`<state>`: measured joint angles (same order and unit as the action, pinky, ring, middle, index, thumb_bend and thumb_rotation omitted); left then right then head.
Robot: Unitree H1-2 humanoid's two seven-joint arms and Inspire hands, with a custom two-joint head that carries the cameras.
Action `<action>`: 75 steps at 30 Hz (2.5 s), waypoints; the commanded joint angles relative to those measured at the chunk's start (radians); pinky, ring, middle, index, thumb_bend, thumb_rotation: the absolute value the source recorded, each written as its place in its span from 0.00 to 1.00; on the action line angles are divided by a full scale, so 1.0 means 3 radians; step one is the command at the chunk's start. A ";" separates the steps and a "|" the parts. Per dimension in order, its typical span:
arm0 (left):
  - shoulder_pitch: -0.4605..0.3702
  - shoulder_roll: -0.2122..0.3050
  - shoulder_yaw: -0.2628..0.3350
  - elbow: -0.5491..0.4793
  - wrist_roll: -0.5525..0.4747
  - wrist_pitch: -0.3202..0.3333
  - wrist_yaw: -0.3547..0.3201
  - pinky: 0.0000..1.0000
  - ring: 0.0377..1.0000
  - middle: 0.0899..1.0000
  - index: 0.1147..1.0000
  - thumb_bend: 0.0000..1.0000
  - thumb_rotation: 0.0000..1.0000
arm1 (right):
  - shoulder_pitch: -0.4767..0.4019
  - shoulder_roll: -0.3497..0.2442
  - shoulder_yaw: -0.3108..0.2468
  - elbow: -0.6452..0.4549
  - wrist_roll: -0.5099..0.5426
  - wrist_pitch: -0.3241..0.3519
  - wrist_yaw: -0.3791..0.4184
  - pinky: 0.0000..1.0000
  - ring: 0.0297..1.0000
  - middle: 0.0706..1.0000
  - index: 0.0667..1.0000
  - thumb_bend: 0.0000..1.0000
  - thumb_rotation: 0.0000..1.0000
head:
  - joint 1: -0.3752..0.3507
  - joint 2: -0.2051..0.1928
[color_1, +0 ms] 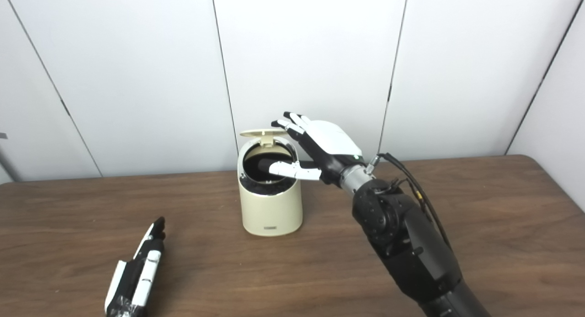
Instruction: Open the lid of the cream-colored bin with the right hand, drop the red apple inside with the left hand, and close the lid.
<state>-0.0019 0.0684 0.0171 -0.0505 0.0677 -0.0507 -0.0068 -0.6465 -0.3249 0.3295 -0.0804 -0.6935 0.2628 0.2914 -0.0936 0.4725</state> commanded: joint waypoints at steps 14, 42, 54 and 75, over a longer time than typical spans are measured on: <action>0.0012 0.0007 -0.0042 -0.0090 0.0114 0.0093 0.0031 1.00 1.00 1.00 1.00 0.50 0.91 | 0.0085 -0.0150 -0.0025 -0.0416 -0.0160 0.0000 0.0270 0.99 1.00 1.00 0.92 0.54 0.95 | 0.0015 0.0084; 0.0006 -0.0071 -0.0073 -0.0205 0.0203 0.0151 0.0100 0.97 0.99 1.00 1.00 0.51 0.89 | 0.0201 -0.0054 0.0448 -0.0359 -0.0888 -0.0363 0.0361 1.00 1.00 1.00 0.84 0.57 0.90 | 0.0103 0.0189; -0.0011 -0.0112 -0.0068 -0.0222 0.0207 0.0197 0.0113 0.96 0.99 1.00 1.00 0.54 0.94 | 0.0269 -0.0149 0.0386 -0.0464 -0.1040 -0.0399 0.0518 1.00 1.00 1.00 0.82 0.58 0.93 | 0.0150 0.0234; -0.0032 -0.0172 -0.0094 -0.0290 0.0146 0.0218 0.0122 0.96 0.99 1.00 1.00 0.52 0.94 | 0.0355 -0.0168 0.0297 -0.0460 -0.1359 -0.0446 0.0680 1.00 1.00 1.00 0.74 0.66 1.00 | 0.0206 0.0262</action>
<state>0.0043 0.0179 -0.0070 -0.1050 0.1089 0.0223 0.0293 -0.5565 -0.3578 0.4280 -0.2223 -1.1026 0.1200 0.4521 -0.0322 0.5507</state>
